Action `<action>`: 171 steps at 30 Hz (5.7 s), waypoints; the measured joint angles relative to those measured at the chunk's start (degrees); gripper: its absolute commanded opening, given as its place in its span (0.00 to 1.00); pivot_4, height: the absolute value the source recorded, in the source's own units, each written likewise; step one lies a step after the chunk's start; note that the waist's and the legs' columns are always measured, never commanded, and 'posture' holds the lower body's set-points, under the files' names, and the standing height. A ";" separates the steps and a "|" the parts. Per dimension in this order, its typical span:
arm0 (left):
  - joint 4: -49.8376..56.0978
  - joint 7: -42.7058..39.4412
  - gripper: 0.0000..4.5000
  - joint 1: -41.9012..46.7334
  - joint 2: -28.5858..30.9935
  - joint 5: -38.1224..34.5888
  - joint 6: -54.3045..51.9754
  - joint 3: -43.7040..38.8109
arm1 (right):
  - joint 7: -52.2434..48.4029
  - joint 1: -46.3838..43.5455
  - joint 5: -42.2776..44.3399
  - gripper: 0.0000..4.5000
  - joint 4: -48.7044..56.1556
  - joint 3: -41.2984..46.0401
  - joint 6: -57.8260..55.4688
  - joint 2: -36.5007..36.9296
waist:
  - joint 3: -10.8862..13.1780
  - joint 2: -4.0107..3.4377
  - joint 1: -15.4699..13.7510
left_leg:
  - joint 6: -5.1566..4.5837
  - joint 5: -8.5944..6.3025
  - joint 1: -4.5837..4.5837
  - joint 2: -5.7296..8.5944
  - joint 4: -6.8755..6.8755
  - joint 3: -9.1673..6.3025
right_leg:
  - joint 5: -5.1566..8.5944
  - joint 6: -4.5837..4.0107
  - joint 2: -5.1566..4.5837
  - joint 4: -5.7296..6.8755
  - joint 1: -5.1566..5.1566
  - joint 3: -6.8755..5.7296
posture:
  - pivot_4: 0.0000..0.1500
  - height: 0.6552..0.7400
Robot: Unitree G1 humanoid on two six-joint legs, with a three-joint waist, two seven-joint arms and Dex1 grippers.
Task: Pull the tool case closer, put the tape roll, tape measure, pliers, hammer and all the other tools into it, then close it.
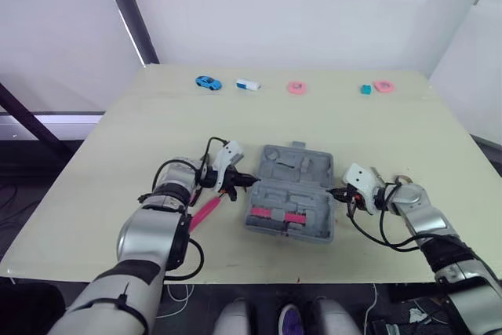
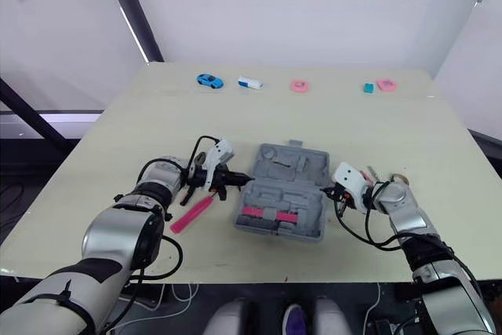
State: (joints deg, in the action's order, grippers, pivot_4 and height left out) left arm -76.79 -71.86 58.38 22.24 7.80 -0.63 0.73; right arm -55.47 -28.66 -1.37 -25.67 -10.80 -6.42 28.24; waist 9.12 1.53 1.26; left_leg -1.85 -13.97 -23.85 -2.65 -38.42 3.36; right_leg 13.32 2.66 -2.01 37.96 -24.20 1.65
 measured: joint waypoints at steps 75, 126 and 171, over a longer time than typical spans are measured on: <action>24.70 -15.93 0.01 -18.29 4.40 -5.22 -1.24 6.80 | -5.22 12.87 6.34 0.00 19.53 0.02 -10.11 4.30 | -0.01 0.00 -0.50 | -0.01 0.00 0.02 -0.04 -0.09 -0.09 | 0.00 -0.01 -0.04 0.02 0.06 -0.16 | 1.00 0.99; 37.40 -16.72 0.01 -24.98 7.51 -9.31 -7.29 11.57 | -6.73 16.66 9.50 0.00 26.14 -0.77 -18.01 6.96 | -0.02 0.01 -0.53 | -0.01 0.00 0.06 -0.11 -0.16 -0.28 | -0.06 0.10 -0.65 -0.01 0.19 -0.67 | 1.00 0.99; 41.44 -17.40 0.01 -27.19 12.07 -14.27 -7.11 17.63 | -6.34 18.01 10.83 0.00 27.09 -3.91 -19.60 7.47 | -0.02 0.01 -0.59 | -0.01 0.00 0.06 -0.10 -0.18 -0.34 | -0.04 0.07 -0.65 -0.02 0.21 -0.71 | 1.00 0.99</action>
State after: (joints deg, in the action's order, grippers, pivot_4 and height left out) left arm -35.35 -89.25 31.19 34.31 -6.47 -7.73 18.36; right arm -61.81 -10.65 9.46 1.43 -14.71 -26.02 35.70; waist 9.10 1.54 0.67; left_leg -1.85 -13.97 -23.80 -2.76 -38.60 3.02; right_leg 13.28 2.74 -2.66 37.95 -24.00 0.94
